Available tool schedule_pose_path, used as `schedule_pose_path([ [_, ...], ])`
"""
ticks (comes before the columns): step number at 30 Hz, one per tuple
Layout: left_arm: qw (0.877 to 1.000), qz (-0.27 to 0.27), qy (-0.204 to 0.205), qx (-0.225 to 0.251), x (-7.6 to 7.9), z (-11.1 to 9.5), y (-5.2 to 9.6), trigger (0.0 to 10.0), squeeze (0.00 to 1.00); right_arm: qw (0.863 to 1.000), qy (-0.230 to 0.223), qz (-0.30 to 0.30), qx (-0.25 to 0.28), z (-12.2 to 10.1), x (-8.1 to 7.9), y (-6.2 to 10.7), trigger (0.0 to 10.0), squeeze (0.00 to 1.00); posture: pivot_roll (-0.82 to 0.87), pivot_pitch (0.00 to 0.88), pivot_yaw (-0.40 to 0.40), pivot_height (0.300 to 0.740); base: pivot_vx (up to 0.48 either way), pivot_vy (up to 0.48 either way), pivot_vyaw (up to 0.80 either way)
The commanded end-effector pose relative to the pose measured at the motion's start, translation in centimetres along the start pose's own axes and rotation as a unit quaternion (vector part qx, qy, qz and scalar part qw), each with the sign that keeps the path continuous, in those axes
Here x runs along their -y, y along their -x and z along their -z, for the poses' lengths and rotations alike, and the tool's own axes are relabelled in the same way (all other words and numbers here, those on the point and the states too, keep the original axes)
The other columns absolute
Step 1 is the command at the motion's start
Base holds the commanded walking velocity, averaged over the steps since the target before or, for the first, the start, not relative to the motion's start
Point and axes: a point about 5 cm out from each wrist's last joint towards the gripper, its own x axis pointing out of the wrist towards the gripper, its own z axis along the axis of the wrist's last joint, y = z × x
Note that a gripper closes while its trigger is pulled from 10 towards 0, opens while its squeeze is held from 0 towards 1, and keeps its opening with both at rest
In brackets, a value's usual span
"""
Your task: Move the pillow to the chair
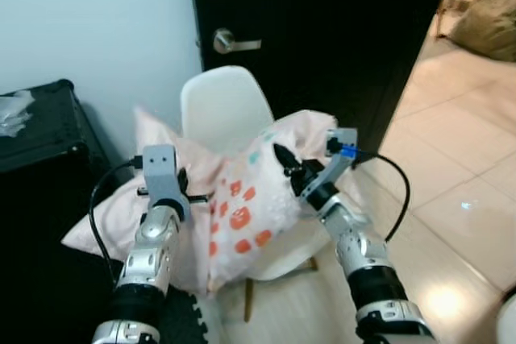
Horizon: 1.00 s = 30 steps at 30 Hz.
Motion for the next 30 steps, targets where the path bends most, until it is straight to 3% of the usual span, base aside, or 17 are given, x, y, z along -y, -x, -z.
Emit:
schedule_pose_path([
  [1,0.999,0.037,-0.010,0.024,1.8,-1.0,-0.2,10.0,0.00,1.000,-0.004,-0.004,0.009,-0.5,-0.3,-0.5,10.0,0.00,-0.02,0.068,0.029,0.740,0.371,0.000,0.00],
  [10,0.998,0.051,-0.008,0.021,2.1,-0.9,0.0,10.0,0.00,1.000,-0.004,0.013,-0.006,0.0,-0.2,-0.5,10.0,0.00,-0.02,0.074,0.033,0.740,0.369,0.000,-0.60],
  [24,0.998,0.065,-0.003,0.015,2.6,-0.5,0.3,10.0,0.00,1.000,0.001,0.025,-0.016,0.1,0.2,-0.4,10.0,0.00,-0.02,0.084,0.032,0.740,0.368,0.000,0.00],
  [30,0.992,0.121,0.016,0.012,4.2,-0.4,0.6,10.0,0.00,0.999,-0.003,0.037,-0.010,0.0,0.4,-0.3,10.0,0.00,-0.02,0.083,0.031,0.740,0.273,0.000,-0.38],
])
